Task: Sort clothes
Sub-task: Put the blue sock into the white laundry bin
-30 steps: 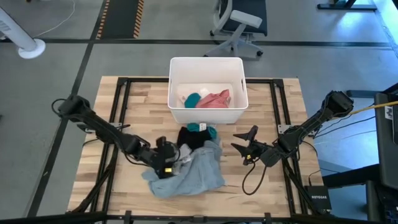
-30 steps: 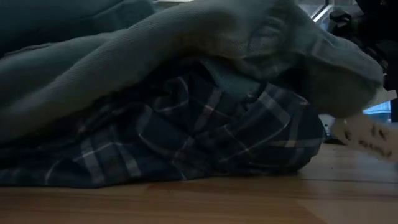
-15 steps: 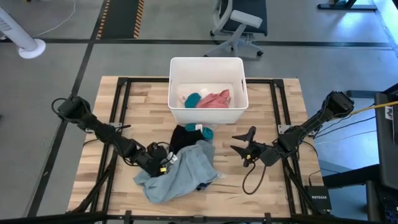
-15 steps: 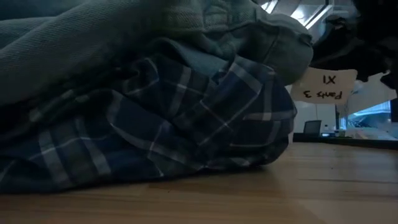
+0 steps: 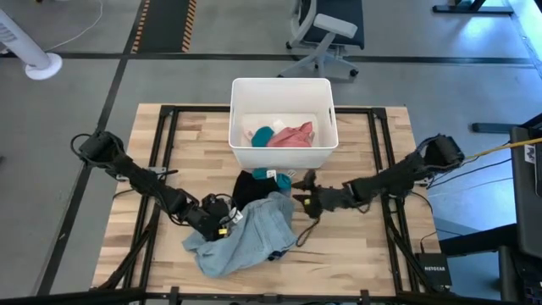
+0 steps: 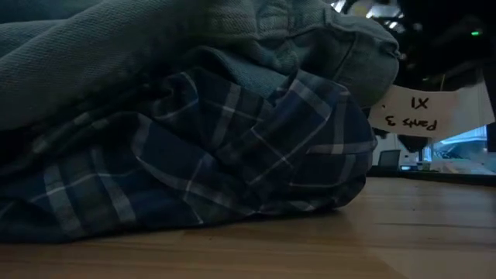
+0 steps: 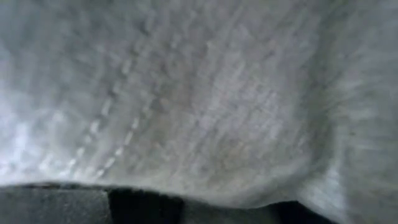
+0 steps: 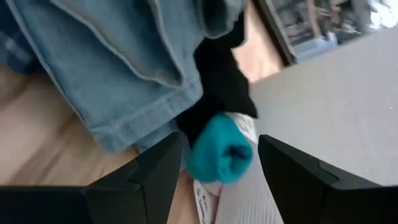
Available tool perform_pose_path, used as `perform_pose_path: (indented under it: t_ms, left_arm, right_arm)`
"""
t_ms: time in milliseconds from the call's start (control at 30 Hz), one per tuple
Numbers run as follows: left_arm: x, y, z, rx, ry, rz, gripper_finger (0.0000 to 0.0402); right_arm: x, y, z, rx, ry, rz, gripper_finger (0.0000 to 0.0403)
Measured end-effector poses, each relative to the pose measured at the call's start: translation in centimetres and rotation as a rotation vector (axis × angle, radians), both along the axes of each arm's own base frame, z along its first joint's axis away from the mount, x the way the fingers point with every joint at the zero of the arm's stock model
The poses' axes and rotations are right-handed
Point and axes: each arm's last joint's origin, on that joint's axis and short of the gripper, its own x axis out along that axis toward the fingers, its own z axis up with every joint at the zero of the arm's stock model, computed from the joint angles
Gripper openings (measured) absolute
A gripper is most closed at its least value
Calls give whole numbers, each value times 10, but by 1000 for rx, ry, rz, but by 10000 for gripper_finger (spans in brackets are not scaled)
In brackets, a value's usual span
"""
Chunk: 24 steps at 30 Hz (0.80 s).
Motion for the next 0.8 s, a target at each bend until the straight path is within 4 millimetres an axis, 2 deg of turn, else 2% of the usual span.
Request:
perform_pose_path:
  t_ms: [233,400,467,533,700,733,800]
  left_arm:
    - [2,2,0,-2,-3,17,194]
    - [2,3,0,-3,-4,22,194]
    - [2,3,0,-2,-5,23,194]
    - [2,3,0,-1,-5,24,194]
    - [2,3,0,-1,-6,26,194]
    - [2,3,0,-1,-7,27,194]
    - [2,3,0,1,-7,28,194]
  right_arm:
    - [26,-21,-9,-17,146,-61,232]
    - [33,-30,-18,-13,200,-82,226]
    - [33,-30,-20,-14,212,-79,205]
    - [32,-29,-22,-19,227,-75,167]
    - [32,-31,-22,-61,225,-116,28]
    - [31,-31,-21,-79,223,-134,19]
    - [31,-32,-20,-105,218,-164,28]
